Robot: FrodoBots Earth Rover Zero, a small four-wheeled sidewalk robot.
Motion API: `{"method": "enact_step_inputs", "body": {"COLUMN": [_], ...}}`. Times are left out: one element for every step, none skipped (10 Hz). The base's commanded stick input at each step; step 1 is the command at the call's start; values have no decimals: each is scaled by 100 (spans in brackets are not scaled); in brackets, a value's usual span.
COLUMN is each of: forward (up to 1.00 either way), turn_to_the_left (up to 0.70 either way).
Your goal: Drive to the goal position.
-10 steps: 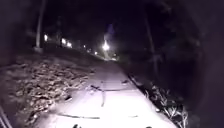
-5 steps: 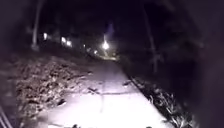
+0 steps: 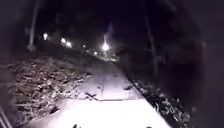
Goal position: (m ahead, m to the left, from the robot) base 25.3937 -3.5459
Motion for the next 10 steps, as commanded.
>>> {"method": "enact_step_inputs", "body": {"forward": [45,45,45,45,45,45,45,45,45,45], "turn_to_the_left": [0,0,3,10,23,27,25,0,0,0]}}
